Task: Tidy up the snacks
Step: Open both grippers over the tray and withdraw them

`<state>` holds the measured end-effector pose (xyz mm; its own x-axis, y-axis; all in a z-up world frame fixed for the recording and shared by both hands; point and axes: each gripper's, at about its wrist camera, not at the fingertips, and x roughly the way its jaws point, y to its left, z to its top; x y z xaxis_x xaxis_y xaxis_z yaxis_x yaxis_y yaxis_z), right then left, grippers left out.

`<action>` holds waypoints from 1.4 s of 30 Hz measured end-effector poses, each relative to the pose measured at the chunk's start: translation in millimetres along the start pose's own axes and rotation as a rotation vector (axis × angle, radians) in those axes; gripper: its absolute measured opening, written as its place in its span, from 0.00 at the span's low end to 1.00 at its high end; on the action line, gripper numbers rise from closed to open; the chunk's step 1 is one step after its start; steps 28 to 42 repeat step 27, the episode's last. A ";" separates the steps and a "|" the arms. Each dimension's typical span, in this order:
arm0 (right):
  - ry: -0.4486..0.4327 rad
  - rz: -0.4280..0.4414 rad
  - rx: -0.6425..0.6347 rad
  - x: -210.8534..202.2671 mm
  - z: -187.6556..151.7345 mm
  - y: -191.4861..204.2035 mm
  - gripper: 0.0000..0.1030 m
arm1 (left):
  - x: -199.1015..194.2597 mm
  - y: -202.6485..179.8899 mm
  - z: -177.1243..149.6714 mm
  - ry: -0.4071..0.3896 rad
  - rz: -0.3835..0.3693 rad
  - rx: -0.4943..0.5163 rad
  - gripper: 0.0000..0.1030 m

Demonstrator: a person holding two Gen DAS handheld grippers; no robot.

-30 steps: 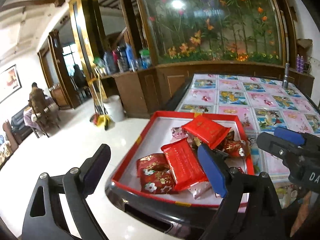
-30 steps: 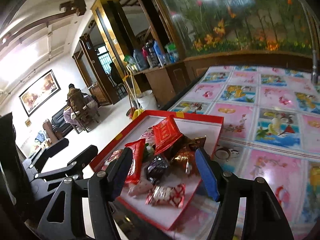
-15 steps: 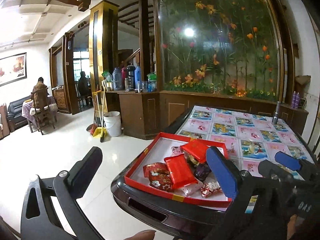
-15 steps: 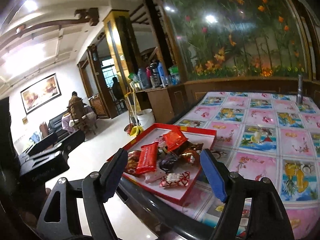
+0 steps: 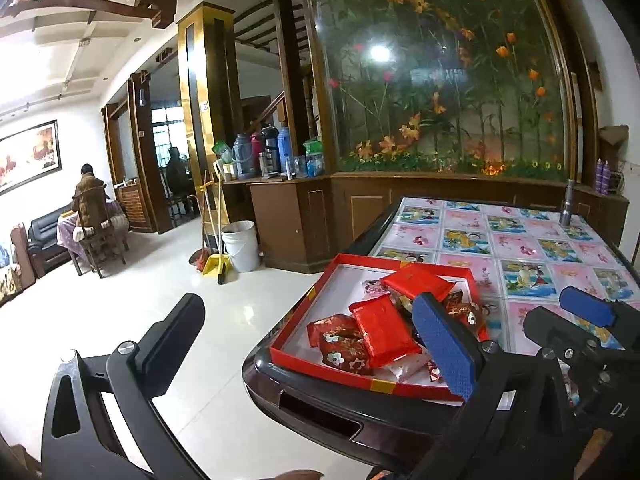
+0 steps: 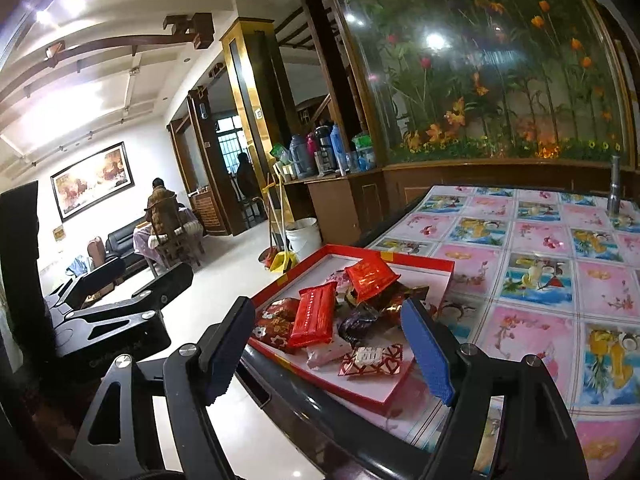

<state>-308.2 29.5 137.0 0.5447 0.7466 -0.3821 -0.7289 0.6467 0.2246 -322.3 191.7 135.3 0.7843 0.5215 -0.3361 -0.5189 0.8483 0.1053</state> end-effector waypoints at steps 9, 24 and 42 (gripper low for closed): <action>0.011 0.003 -0.037 4.4 -1.3 6.4 0.75 | 2.5 3.3 -1.1 0.009 -0.009 -0.007 1.00; 0.033 0.012 -0.007 8.5 -3.5 -0.4 0.75 | 2.5 1.2 -0.8 0.030 -0.067 -0.004 1.00; 0.036 0.015 0.002 9.2 -4.4 -1.6 0.75 | 3.0 0.5 -0.9 0.027 -0.066 -0.008 1.00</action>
